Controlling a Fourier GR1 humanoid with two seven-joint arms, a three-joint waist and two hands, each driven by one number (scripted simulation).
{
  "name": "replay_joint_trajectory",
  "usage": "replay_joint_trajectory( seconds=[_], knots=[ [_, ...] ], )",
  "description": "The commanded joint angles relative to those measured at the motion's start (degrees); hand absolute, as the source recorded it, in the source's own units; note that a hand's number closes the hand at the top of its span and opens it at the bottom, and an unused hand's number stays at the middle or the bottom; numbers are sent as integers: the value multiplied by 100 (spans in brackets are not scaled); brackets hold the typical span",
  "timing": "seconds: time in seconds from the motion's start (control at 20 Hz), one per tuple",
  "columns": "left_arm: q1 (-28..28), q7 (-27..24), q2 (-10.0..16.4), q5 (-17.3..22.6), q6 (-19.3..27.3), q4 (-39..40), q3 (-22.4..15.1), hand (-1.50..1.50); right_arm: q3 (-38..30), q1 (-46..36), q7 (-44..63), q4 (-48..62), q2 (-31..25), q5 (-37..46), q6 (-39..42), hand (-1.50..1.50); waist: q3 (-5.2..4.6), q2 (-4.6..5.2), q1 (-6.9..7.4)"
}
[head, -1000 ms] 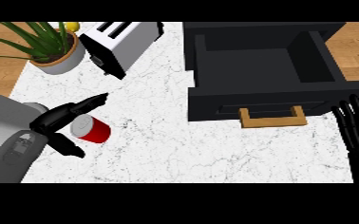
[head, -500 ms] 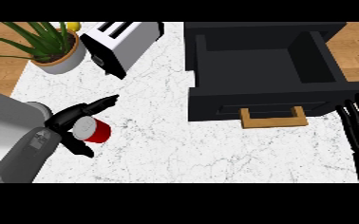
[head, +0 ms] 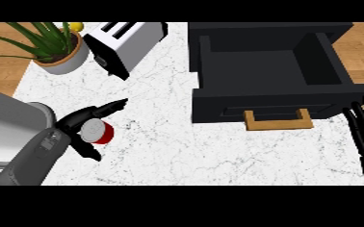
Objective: Pick up the can, place it into the drawer and close the drawer
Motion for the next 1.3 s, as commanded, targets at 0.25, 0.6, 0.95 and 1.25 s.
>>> replay_joint_trajectory(
  seconds=[0.25,0.6,0.95,1.25],
  knots=[
    [-63,-906,-187,57,-984,-33,-254,-150,104,109,-23,-87,160,51,-31,-150,7,-21,69],
    [-59,-624,-312,361,-1384,-216,-373,150,10,194,-25,-132,117,9,19,-150,11,-40,71],
    [22,-429,-347,729,-1648,-701,-506,150,-240,317,-219,-127,78,-243,132,-150,16,-56,73],
    [483,894,-705,2252,731,-286,1183,150,-333,388,-70,-222,125,-173,-27,-150,21,-85,359]
  ],
)
